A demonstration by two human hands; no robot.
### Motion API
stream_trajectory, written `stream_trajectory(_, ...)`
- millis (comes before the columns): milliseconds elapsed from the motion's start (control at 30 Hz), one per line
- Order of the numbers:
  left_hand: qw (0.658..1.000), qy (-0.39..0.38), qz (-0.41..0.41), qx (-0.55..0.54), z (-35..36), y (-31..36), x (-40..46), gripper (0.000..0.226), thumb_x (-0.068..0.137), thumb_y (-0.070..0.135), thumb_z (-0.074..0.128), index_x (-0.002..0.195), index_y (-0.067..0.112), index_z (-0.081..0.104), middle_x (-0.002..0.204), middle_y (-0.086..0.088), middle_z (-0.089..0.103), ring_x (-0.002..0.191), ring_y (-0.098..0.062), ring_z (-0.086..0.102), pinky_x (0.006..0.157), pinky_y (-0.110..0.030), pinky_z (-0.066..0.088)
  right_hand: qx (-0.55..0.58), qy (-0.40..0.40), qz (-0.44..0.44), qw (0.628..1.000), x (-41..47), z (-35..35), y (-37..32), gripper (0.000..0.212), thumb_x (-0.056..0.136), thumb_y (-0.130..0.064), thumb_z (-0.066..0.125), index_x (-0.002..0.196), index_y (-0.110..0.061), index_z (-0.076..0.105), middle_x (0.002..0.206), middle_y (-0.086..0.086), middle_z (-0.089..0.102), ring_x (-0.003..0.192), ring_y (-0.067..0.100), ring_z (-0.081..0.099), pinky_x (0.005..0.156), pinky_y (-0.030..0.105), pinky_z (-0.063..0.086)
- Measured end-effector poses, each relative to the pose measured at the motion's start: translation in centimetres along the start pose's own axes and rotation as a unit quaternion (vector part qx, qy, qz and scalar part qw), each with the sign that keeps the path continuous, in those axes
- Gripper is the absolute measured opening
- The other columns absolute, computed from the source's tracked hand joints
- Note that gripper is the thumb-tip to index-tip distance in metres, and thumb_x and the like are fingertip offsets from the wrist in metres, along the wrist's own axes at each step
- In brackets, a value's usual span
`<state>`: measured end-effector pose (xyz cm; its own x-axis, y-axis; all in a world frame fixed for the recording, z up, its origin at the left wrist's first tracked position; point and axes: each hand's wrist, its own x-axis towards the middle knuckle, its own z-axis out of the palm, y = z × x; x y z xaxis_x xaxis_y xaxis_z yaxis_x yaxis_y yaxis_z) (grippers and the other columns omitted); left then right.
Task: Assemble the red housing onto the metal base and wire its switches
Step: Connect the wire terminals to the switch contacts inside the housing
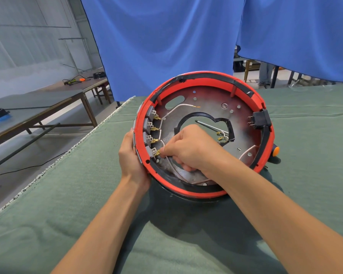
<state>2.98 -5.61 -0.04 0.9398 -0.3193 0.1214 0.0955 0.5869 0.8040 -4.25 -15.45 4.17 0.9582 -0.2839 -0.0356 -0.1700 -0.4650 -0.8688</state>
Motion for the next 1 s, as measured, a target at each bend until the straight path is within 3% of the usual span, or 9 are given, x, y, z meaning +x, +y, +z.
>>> stream_trajectory(133, 1.0, 0.011, 0.015, -0.005, 0.1, 0.0, -0.3, 0.025, 0.097, 0.029, 0.034, 0.08, 0.019, 0.049, 0.079, -0.003, 0.041, 0.066, -0.016, 0.041, 0.06, -0.027, 0.044, -0.005, 0.027, -0.012, 1.0, -0.2, 0.4, 0.0, 0.028, 0.084, -0.018, 0.067, 0.081, 0.009, 0.067, 0.034, -0.001, 0.036, 0.029, 0.013, 0.029, 0.045, 0.023, 0.026)
stream_trajectory(267, 0.999, 0.025, 0.035, 0.0, 0.2, -0.1, -0.3, 0.027, 0.099, 0.027, 0.033, 0.091, 0.015, 0.055, 0.085, -0.004, 0.053, 0.07, -0.016, 0.051, 0.06, -0.026, 0.05, -0.024, 0.04, -0.025, 0.999, -0.4, 0.7, 0.1, 0.028, 0.085, -0.02, 0.066, 0.082, 0.007, 0.067, 0.037, 0.0, 0.036, 0.031, 0.014, 0.031, 0.045, 0.022, 0.029)
stream_trajectory(400, 0.999, 0.047, 0.013, 0.004, 0.6, -0.1, -0.2, 0.026, 0.099, 0.025, 0.035, 0.109, 0.009, 0.052, 0.102, -0.013, 0.048, 0.089, -0.029, 0.047, 0.083, -0.042, 0.047, -0.035, 0.045, -0.022, 0.998, -0.2, 0.8, 0.4, 0.032, 0.087, -0.024, 0.064, 0.084, 0.008, 0.066, 0.04, 0.004, 0.042, 0.028, 0.014, 0.033, 0.035, 0.014, 0.027)
stream_trajectory(500, 0.997, 0.07, -0.025, 0.017, 0.9, -0.1, 0.0, 0.036, 0.097, 0.025, 0.039, 0.115, -0.001, 0.056, 0.113, -0.026, 0.055, 0.096, -0.034, 0.052, 0.091, -0.05, 0.046, -0.088, 0.06, -0.038, 0.994, -0.4, 0.6, 0.3, 0.032, 0.086, -0.028, 0.063, 0.074, 0.001, 0.068, 0.046, 0.009, 0.056, 0.035, 0.019, 0.048, 0.04, 0.023, 0.042)
stream_trajectory(600, 0.991, 0.114, -0.057, 0.041, 0.8, -0.1, 0.2, 0.045, 0.093, 0.026, 0.045, 0.121, -0.008, 0.055, 0.116, -0.03, 0.057, 0.097, -0.036, 0.054, 0.094, -0.056, 0.043, -0.182, 0.166, -0.062, 0.967, -0.2, -0.7, 0.5, 0.022, 0.08, -0.026, 0.061, 0.067, -0.01, 0.069, 0.057, 0.008, 0.066, 0.057, 0.028, 0.063, 0.061, 0.034, 0.055)
stream_trajectory(733, 0.985, 0.153, -0.062, 0.053, 0.4, 0.3, 0.3, 0.043, 0.088, 0.027, 0.051, 0.118, -0.002, 0.061, 0.121, -0.027, 0.061, 0.112, -0.042, 0.059, 0.098, -0.058, 0.045, -0.153, 0.26, -0.075, 0.951, 0.0, -3.2, 1.0, 0.019, 0.08, -0.023, 0.06, 0.061, -0.021, 0.065, 0.058, -0.004, 0.063, 0.062, 0.026, 0.064, 0.066, 0.039, 0.055)
stream_trajectory(833, 0.983, 0.164, -0.068, 0.038, 0.1, 0.8, 0.3, 0.046, 0.086, 0.026, 0.053, 0.119, -0.005, 0.06, 0.122, -0.028, 0.06, 0.106, -0.041, 0.062, 0.097, -0.058, 0.046, -0.138, 0.349, -0.13, 0.918, 0.2, -4.0, 1.2, 0.015, 0.082, -0.023, 0.06, 0.068, -0.024, 0.065, 0.061, -0.009, 0.062, 0.066, 0.019, 0.062, 0.061, 0.03, 0.047)
stream_trajectory(933, 0.982, 0.173, -0.068, 0.024, -0.6, 1.3, 0.6, 0.046, 0.083, 0.026, 0.054, 0.116, -0.005, 0.061, 0.118, -0.027, 0.063, 0.1, -0.039, 0.063, 0.096, -0.056, 0.046, -0.115, 0.473, -0.169, 0.857, 0.3, -5.1, 1.6, 0.005, 0.082, -0.023, 0.058, 0.08, -0.024, 0.063, 0.063, -0.011, 0.06, 0.07, 0.016, 0.056, 0.054, 0.028, 0.034)
stream_trajectory(1000, 0.982, 0.176, -0.063, 0.015, -1.0, 1.7, 0.8, 0.038, 0.082, 0.026, 0.052, 0.108, 0.002, 0.063, 0.108, -0.024, 0.062, 0.093, -0.037, 0.06, 0.094, -0.056, 0.046, -0.095, 0.503, -0.18, 0.84, 0.5, -6.0, 2.1, 0.016, 0.081, -0.022, 0.058, 0.094, -0.03, 0.058, 0.075, -0.017, 0.059, 0.084, 0.014, 0.05, 0.06, 0.028, 0.027)
